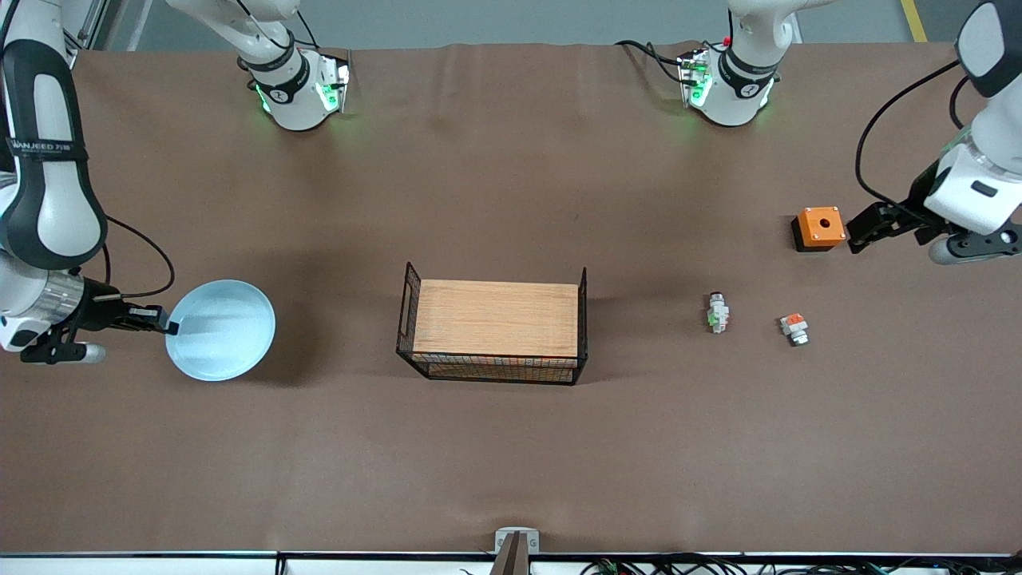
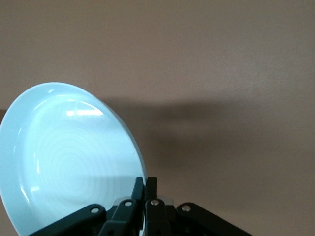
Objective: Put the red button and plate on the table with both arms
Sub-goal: 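Lower the blue plate onto the table and open the right gripper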
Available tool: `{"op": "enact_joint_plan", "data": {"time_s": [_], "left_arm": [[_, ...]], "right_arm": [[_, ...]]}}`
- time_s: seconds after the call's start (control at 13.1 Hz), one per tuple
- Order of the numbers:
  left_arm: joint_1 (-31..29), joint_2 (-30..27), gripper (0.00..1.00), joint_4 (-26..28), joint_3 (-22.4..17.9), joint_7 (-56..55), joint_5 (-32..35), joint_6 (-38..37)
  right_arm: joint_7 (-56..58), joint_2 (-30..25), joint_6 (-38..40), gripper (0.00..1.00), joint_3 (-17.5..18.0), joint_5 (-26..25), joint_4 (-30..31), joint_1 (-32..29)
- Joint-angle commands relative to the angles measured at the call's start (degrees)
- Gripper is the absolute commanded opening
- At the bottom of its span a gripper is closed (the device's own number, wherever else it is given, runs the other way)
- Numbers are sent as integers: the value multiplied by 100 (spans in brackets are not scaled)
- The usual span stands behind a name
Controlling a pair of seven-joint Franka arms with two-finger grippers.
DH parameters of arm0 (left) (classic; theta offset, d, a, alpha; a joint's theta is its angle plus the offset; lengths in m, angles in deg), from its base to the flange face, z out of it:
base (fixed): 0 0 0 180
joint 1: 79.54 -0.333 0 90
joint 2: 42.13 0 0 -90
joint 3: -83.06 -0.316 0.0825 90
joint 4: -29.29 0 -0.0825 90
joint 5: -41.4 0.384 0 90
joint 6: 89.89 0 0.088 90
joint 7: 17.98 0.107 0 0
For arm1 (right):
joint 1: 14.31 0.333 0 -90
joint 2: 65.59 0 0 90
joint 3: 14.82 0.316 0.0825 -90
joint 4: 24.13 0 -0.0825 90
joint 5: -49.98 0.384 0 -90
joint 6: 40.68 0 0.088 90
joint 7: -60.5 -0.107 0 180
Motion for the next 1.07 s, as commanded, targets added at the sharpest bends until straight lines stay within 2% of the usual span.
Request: {"op": "enact_joint_plan", "data": {"time_s": [0.0, 0.15, 0.3, 0.53, 0.61, 0.69, 0.76, 0.99], "left_arm": [[100, -13, 100, -260, -229, 209, -124, -303], [503, -39, 100, -287, -640, 209, -141, -348], [1153, -101, 100, -287, -1325, 217, -141, -374], [1612, -110, 100, -296, -1785, 209, -141, -418], [1621, -110, 100, -304, -1794, 209, -141, -418], [1621, -110, 100, -331, -1794, 200, -141, -418], [1604, -110, 100, -340, -1786, 200, -141, -418], [1577, -110, 100, -488, -1759, 200, -141, -514]], "right_arm": [[367, 276, -222, 0, 108, 416, 206, -193], [376, 488, -371, 0, 108, 442, 197, -194], [367, 716, -512, 0, 117, 451, 189, -211], [376, 849, -601, 2, 117, 601, 180, -193], [385, 875, -592, 31, 117, 601, 162, -193], [411, 875, -618, 97, 117, 609, 153, -167], [411, 875, -636, 100, 117, 609, 127, -141], [403, 753, -566, 100, 117, 513, -5, -80]]}}
